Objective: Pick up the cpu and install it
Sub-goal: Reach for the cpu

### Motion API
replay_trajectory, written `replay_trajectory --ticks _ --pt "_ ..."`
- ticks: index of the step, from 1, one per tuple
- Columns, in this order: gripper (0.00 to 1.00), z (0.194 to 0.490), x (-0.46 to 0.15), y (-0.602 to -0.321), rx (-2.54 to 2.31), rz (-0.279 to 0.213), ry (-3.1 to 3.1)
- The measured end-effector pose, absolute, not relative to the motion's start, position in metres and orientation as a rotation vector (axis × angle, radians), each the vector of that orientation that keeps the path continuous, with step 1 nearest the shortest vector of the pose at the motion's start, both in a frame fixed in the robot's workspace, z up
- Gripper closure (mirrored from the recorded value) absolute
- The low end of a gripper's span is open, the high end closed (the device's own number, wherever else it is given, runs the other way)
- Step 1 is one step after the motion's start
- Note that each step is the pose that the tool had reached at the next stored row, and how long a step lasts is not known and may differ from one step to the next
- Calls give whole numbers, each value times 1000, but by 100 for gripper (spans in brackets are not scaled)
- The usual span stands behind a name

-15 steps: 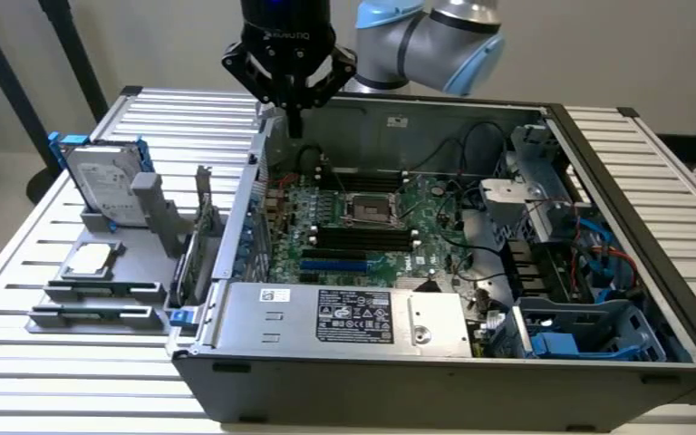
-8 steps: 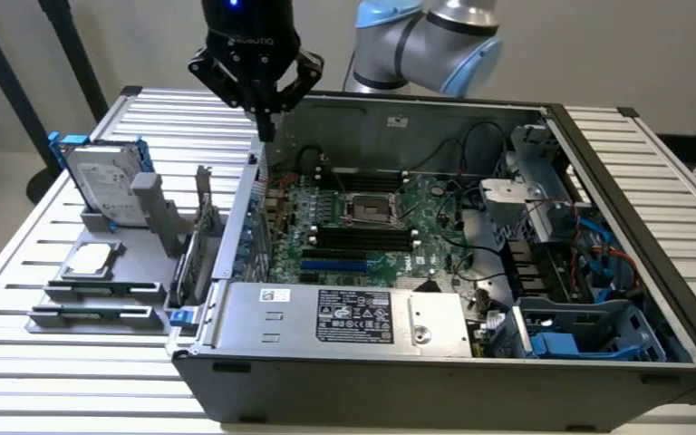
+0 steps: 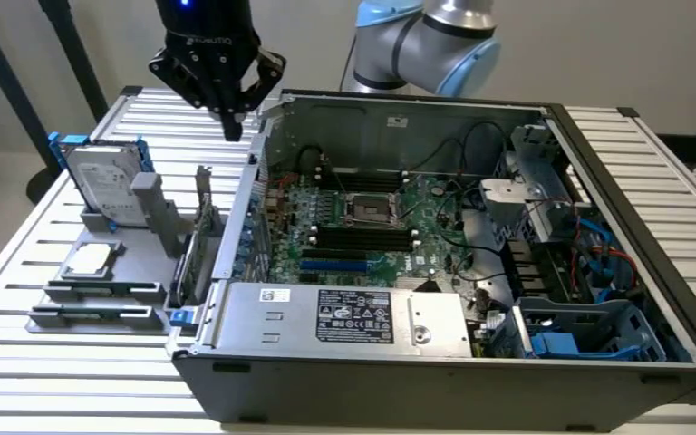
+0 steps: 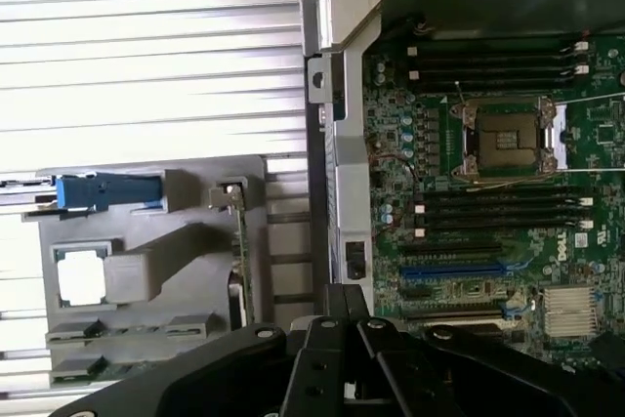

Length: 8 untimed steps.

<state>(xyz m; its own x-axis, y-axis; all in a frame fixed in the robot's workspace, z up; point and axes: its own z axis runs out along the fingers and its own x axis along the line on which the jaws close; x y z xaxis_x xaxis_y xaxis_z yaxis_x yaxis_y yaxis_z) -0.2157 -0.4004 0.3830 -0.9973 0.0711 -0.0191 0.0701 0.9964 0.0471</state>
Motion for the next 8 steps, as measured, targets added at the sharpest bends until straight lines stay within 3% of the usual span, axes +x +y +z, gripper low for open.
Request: replay_trajectory --ticks 8 --pt "89 383 -252 -401 110 72 3118"
